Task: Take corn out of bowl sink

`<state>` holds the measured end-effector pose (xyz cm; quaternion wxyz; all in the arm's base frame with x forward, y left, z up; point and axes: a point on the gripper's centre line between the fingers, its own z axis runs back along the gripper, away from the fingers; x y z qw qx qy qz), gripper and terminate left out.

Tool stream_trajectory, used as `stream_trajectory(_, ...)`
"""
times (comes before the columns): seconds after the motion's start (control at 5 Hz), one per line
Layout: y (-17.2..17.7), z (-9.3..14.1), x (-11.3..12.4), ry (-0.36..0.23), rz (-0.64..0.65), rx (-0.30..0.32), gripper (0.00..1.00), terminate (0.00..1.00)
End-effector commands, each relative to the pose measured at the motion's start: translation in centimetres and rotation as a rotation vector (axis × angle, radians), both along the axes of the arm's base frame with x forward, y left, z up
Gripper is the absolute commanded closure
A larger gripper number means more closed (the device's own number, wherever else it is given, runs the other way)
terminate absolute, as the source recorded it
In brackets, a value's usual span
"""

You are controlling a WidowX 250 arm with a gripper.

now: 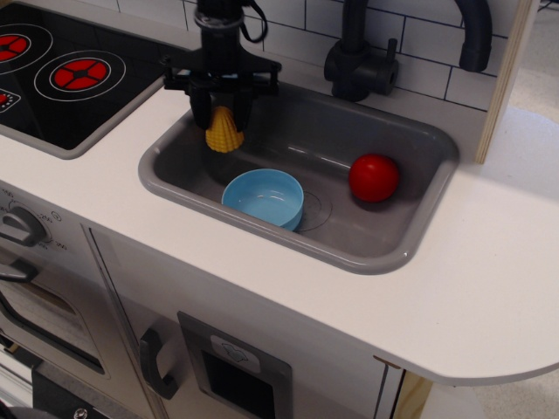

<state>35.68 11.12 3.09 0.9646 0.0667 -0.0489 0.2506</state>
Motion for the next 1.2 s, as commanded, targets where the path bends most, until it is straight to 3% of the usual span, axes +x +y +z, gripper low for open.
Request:
stream_trajectory(0.0,0.2,0.5,0.5,-0.049,-0.008,0.045,0.00,0.00)
stream_trajectory(0.6,0.3,1.1,0.6,-0.086,0.026,0.069,0.00,0.00)
stream_trajectory(1.0,-0.1,4.1,0.8,-0.137,0.045,0.008,0.00,0.00)
